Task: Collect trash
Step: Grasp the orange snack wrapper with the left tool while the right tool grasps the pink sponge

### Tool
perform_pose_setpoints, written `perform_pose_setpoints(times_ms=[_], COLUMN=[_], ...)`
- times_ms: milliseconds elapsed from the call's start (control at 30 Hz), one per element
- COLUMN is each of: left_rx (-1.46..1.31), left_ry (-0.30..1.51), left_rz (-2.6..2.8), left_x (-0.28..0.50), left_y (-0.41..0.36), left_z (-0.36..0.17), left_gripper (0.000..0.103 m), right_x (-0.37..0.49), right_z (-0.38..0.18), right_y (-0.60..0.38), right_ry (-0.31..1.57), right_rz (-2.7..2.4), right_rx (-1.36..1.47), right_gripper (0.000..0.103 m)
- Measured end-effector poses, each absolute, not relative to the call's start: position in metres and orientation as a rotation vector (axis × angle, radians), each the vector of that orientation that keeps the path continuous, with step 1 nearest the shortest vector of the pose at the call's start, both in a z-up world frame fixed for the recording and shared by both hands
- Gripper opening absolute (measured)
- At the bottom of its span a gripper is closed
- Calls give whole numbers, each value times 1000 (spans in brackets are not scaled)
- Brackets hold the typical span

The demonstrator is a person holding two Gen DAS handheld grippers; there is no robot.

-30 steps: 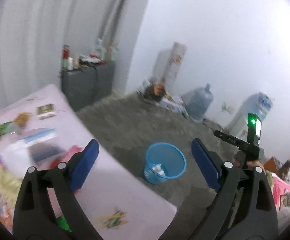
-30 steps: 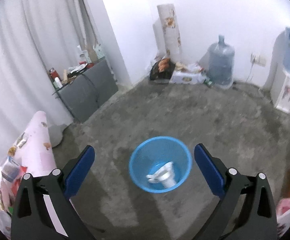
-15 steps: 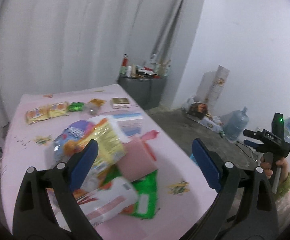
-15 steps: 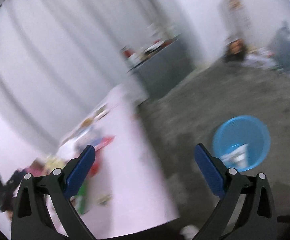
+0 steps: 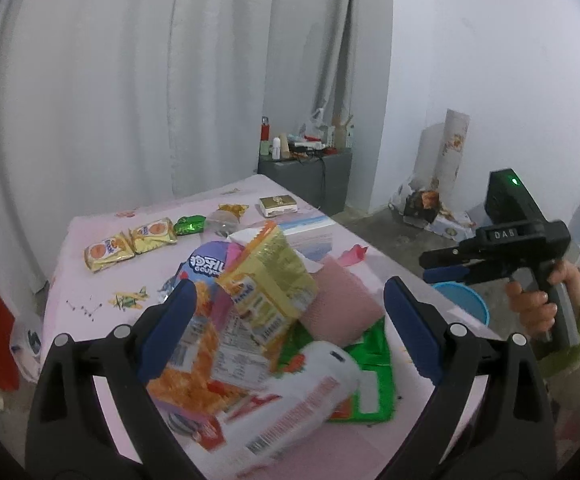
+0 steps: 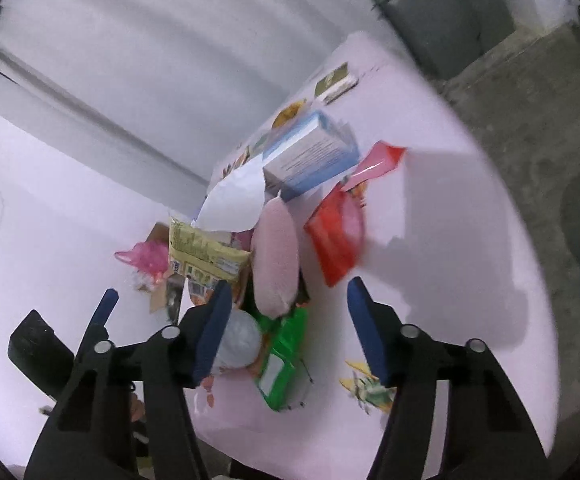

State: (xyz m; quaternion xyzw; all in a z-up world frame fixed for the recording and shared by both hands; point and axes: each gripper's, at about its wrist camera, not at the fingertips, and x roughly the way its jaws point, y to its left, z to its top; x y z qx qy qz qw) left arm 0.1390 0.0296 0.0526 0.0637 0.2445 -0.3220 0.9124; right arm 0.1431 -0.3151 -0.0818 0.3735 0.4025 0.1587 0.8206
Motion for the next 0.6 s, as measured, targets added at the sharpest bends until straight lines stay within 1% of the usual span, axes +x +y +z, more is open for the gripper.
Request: perform_pose_setpoints(times_ms=[67, 133, 300, 367, 567, 600], left_rx=[144, 154, 142, 124, 135, 145], left_ry=[523, 558, 664, 694, 722, 724], left_rz=[-685, -694, -758, -764, -800, -798], left_x=[158, 176, 225, 237, 240, 238], left_y=[29, 27, 19, 18, 13, 11], left_z=[50, 48, 37, 32, 20, 18], left_gripper=[86, 79, 75, 70, 56, 52], right_x=[155, 167, 198, 207, 222, 224], right_z=[-83, -86, -97, -104, -111, -111], right_y=[-310, -304, -297, -295, -282, -279], right_ry=[879, 899, 956, 981, 1034, 1042], right_rz=[363, 385, 401, 404, 424, 426], right_rx=[795, 785, 784, 791, 758, 746], right_gripper=[55, 54, 54, 53, 51, 50])
